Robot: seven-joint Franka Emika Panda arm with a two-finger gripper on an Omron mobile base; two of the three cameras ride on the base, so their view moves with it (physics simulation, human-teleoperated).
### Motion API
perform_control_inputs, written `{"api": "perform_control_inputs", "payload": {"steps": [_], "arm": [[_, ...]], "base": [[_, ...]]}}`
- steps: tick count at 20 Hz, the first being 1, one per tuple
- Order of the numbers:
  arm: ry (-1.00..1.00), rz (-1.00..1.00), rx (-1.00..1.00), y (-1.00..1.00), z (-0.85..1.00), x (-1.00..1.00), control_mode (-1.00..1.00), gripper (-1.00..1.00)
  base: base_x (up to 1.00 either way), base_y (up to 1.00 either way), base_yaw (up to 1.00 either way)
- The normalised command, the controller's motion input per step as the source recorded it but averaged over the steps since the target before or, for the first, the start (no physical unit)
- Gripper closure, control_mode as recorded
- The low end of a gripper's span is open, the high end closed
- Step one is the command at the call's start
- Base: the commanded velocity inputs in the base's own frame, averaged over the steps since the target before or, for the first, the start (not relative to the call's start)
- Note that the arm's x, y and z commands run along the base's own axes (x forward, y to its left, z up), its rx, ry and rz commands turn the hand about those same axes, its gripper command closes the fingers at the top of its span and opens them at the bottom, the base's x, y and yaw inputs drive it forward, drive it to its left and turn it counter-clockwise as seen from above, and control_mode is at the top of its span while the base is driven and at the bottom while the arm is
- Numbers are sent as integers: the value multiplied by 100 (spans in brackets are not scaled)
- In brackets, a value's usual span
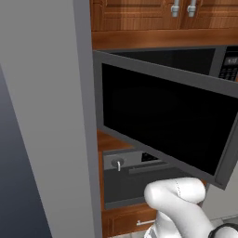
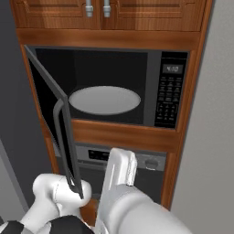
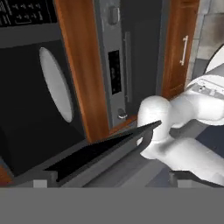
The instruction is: Place the sponge inside the microwave to prepare for sanitizing.
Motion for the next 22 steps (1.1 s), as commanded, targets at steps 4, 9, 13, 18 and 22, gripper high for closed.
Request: {"api": "perform_control_inputs", "payload": {"steps": [4,9,13,18,22], "arm": [[-9,19,29,-23,-23,96,-100,-100],[-11,33,7,0,-45,84,-100,-100],[-15,30,1,0,-7,59,-100,-100],[-22,29,0,5,0,49,-100,-100],[-15,30,-2,43,0,45,-100,-100]], "base": [[0,0,0],[0,0,0],[0,0,0],[0,0,0],[0,0,0]]}}
